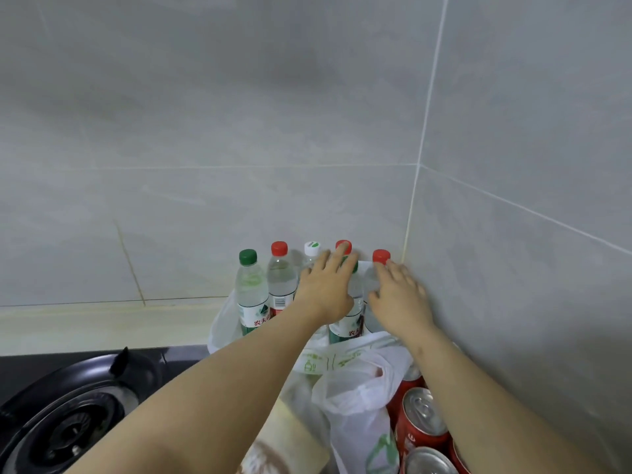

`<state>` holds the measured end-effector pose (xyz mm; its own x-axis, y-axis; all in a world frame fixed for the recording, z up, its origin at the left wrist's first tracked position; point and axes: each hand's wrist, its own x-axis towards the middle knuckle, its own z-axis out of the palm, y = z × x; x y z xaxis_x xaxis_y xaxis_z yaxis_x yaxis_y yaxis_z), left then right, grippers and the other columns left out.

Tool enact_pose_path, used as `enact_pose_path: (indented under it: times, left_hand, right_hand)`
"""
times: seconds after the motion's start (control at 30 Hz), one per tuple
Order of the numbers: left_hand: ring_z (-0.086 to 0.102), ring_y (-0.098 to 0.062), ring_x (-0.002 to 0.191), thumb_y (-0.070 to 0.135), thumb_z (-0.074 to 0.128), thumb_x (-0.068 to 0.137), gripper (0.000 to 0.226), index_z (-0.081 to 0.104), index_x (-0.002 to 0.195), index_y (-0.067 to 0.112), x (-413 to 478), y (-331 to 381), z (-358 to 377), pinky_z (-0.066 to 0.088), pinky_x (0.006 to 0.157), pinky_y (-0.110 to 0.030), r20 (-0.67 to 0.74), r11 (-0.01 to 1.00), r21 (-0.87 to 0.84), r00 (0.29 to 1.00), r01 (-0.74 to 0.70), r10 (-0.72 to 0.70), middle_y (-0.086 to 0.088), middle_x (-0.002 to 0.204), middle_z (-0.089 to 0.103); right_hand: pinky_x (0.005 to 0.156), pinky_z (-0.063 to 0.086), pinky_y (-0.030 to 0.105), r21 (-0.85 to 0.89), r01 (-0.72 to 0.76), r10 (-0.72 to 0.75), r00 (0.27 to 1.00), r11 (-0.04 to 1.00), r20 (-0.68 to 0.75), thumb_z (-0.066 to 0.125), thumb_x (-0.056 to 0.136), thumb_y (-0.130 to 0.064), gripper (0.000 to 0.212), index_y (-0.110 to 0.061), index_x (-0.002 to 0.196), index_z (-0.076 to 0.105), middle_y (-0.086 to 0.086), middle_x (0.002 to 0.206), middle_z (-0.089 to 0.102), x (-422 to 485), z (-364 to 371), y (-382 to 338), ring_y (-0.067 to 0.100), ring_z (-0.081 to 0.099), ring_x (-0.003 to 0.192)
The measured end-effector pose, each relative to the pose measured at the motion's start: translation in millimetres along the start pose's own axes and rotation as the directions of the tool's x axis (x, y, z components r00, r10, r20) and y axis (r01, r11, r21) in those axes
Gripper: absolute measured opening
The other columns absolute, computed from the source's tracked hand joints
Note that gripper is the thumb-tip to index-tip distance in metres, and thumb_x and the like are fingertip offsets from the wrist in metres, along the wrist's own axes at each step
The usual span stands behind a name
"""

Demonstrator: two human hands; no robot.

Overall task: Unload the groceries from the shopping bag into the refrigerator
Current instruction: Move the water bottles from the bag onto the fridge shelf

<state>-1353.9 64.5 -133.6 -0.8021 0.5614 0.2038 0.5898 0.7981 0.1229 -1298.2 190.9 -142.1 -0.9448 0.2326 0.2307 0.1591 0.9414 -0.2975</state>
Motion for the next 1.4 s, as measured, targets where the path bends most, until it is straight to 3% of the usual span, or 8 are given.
enact_pose_path:
  times: [0.23, 0.4, 0.53, 0.67, 0.83, 1.03, 1.23, 1.4]
  left_hand:
    - [-0.007, -0.022, 0.146, 0.025, 0.049, 0.091, 0.078, -0.002, 0.150, 0.018, 17, -3, 11, 0.010, 0.115, -0.052, 0.144, 1.000, 0.003, 0.990, 0.010, -0.010, 0.002, 0.159, -0.009]
    - [0.019, -0.029, 0.140, 0.012, 0.049, 0.086, 0.047, 0.036, 0.130, 0.007, 12, 0, 13, 0.028, 0.108, -0.044, -0.050, 0.984, -0.180, 0.999, 0.003, -0.012, -0.009, 0.152, 0.023]
    - [0.052, -0.031, 0.093, 0.014, 0.050, 0.089, 0.021, 0.042, 0.106, 0.005, 2, -5, 19, 0.042, 0.071, -0.037, -0.183, 0.948, -0.317, 0.978, 0.039, -0.102, -0.012, 0.106, 0.051]
    - [0.052, -0.026, 0.096, 0.019, 0.059, 0.089, 0.033, 0.044, 0.115, 0.006, -7, -8, 25, 0.046, 0.079, -0.036, -0.242, 0.900, -0.434, 0.957, 0.040, -0.159, -0.009, 0.112, 0.051]
    - [0.049, -0.021, 0.100, 0.023, 0.072, 0.078, 0.038, 0.056, 0.110, 0.009, -7, -12, 34, 0.040, 0.088, -0.027, -0.137, 0.777, -0.616, 0.955, 0.127, -0.264, -0.007, 0.106, 0.052]
    - [0.058, -0.015, 0.090, 0.017, 0.074, 0.077, 0.032, 0.062, 0.106, 0.013, -17, -10, 41, 0.046, 0.085, -0.028, 0.169, 0.443, -0.852, 0.947, 0.280, -0.273, -0.001, 0.096, 0.065]
    - [0.050, -0.008, 0.071, 0.020, 0.070, 0.080, 0.027, 0.056, 0.104, 0.018, -15, -9, 45, 0.038, 0.056, -0.021, 0.219, 0.389, -0.865, 0.936, 0.317, -0.276, 0.006, 0.082, 0.057]
    - [0.054, -0.010, 0.078, 0.023, 0.069, 0.080, 0.029, 0.056, 0.106, 0.021, -13, -11, 47, 0.045, 0.065, -0.025, 0.222, 0.415, -0.849, 0.934, 0.327, -0.281, 0.005, 0.088, 0.060]
  right_hand:
    - [0.116, 0.013, 0.034, -0.073, 0.029, -0.033, 0.998, 0.997, -0.057, 0.034, 0.096, -0.021, 0.051, -0.015, 0.146, 0.024, 0.002, 0.156, 0.020, 6, 10, 4, 0.018, 0.013, 0.144]
    - [0.116, 0.009, 0.033, -0.090, 0.038, -0.045, 0.997, 0.995, -0.071, 0.033, 0.097, -0.021, 0.053, -0.015, 0.147, 0.020, 0.001, 0.156, 0.017, -1, 12, 4, 0.019, 0.009, 0.145]
    - [0.117, 0.009, 0.034, -0.057, 0.043, -0.047, 0.996, 0.997, -0.080, 0.033, 0.097, -0.020, 0.053, -0.014, 0.147, 0.020, 0.002, 0.156, 0.017, -6, 12, 5, 0.020, 0.008, 0.145]
    - [0.117, 0.008, 0.032, -0.064, 0.052, -0.057, 0.995, 0.997, -0.076, 0.032, 0.098, -0.020, 0.052, -0.014, 0.148, 0.018, 0.001, 0.157, 0.014, -11, 11, 6, 0.020, 0.007, 0.146]
    - [0.117, 0.007, 0.031, -0.061, 0.057, -0.062, 0.994, 0.997, -0.085, 0.032, 0.098, -0.020, 0.052, -0.015, 0.148, 0.018, 0.001, 0.157, 0.013, -13, 12, 5, 0.020, 0.007, 0.145]
    - [0.111, 0.021, 0.027, 0.027, 0.088, -0.085, 0.991, 0.996, -0.102, 0.040, 0.092, -0.008, 0.056, -0.014, 0.146, 0.024, 0.000, 0.155, 0.017, -17, 12, 8, 0.020, 0.025, 0.140]
    - [0.094, 0.041, 0.028, 0.343, 0.072, -0.043, 0.995, 0.936, -0.091, 0.052, 0.085, 0.002, 0.051, -0.015, 0.132, 0.046, -0.001, 0.140, 0.041, -13, 9, 12, 0.019, 0.049, 0.118]
    - [0.068, 0.038, 0.012, 0.520, -0.037, 0.052, 0.999, 0.853, -0.014, 0.067, 0.079, -0.002, 0.041, -0.015, 0.116, 0.056, 0.000, 0.103, 0.057, -5, 2, 16, 0.014, 0.053, 0.091]
